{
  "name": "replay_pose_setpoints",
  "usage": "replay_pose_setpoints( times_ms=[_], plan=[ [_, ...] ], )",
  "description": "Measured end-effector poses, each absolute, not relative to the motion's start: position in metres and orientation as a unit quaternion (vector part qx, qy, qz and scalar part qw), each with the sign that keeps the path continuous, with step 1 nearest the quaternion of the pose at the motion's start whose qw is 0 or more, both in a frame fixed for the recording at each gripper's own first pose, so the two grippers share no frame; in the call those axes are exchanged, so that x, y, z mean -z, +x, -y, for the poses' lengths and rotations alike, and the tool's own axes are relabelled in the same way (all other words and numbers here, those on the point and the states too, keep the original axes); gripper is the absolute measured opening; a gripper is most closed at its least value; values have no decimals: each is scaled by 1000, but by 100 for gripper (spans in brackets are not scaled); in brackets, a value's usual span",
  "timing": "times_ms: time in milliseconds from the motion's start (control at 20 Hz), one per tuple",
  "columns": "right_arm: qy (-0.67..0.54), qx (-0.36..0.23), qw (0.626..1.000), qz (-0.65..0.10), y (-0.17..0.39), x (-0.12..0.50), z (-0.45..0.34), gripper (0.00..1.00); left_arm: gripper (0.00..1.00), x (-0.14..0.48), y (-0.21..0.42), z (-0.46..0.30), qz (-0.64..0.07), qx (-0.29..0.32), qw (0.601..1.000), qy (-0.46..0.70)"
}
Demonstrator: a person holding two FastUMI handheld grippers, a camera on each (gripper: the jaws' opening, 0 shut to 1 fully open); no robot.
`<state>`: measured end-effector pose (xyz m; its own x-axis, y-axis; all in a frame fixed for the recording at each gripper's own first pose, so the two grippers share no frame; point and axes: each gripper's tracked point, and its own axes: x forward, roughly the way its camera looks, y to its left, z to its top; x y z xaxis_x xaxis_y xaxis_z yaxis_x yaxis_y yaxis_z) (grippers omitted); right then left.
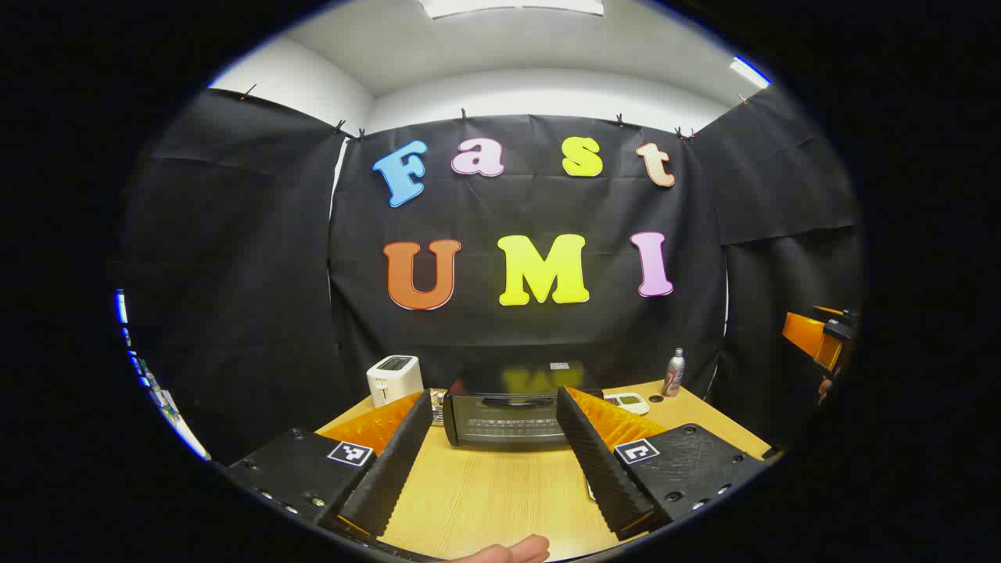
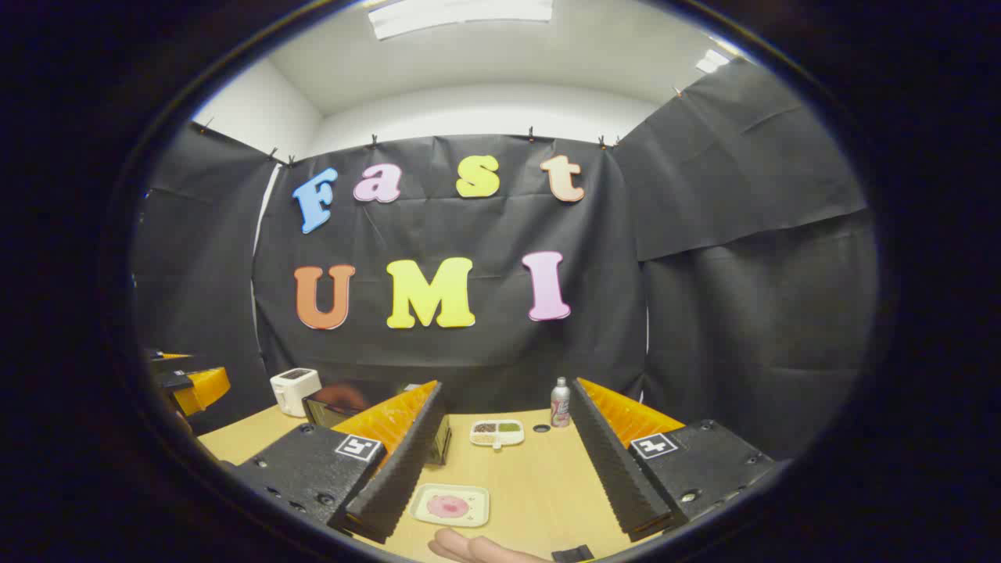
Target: Open the electric oven with the left hand, put the food in, and close the electric oven.
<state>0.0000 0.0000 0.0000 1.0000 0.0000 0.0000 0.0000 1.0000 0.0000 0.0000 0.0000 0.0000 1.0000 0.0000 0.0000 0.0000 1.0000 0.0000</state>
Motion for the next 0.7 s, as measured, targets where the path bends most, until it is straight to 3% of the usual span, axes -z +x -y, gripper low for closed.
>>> replay_pose_setpoints(
  times_ms=[50, 100, 700],
  plan=[
    [-2, 0, 1000, -1, -2, 0, 0, 100, 96, 2, -8, 1, 2, 1, 1000, -1],
    [-1, -4, 1000, 4, -3, -2, -2, 96, 96, 1, -12, 2, 4, 3, 1000, -2],
    [-4, -25, 999, 23, -9, -7, -12, 100, 96, 1, -2, 6, 11, 23, 1000, -13]
  ],
)
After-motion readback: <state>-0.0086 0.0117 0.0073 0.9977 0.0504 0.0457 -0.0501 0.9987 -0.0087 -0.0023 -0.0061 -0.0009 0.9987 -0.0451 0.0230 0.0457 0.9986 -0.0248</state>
